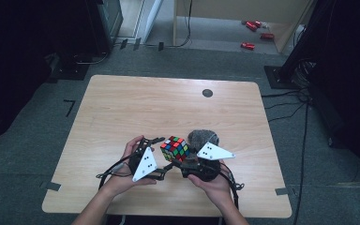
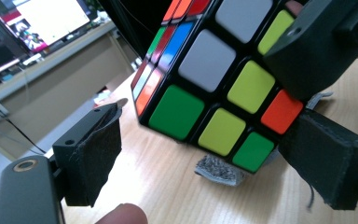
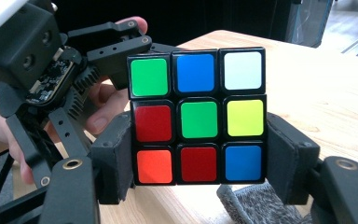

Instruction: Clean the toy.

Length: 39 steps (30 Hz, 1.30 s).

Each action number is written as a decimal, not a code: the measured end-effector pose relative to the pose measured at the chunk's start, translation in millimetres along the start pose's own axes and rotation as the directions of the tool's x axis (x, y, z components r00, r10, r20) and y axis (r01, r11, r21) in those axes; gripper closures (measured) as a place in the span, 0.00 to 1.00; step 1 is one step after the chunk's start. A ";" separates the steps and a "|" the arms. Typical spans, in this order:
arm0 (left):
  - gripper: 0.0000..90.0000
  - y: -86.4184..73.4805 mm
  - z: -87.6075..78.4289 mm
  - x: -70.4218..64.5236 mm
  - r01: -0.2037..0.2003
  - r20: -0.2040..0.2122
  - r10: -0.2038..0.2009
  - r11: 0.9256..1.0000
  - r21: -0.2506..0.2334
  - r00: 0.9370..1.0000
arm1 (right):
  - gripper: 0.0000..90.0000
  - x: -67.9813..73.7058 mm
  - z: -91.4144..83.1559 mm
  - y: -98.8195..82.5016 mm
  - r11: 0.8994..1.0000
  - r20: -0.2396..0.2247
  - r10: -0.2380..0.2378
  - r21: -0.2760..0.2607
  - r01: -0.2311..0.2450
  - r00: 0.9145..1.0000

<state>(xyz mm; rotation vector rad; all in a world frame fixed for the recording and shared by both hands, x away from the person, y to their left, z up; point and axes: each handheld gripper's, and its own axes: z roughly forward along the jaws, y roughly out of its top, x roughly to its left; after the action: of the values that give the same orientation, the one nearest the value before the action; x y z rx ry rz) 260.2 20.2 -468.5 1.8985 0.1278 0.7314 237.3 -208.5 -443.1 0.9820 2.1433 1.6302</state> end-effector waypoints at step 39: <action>0.37 -13.1 -2.7 19.9 0.259 -0.077 -0.251 0.958 0.123 0.965 | 0.18 -51.2 -10.1 -10.9 0.997 0.263 0.072 -0.009 -0.072 0.962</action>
<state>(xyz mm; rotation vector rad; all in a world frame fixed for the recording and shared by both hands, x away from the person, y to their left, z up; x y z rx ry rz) 278.0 36.2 -470.5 1.9388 0.4621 0.6163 265.0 -251.1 -459.0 1.2146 1.9515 1.4373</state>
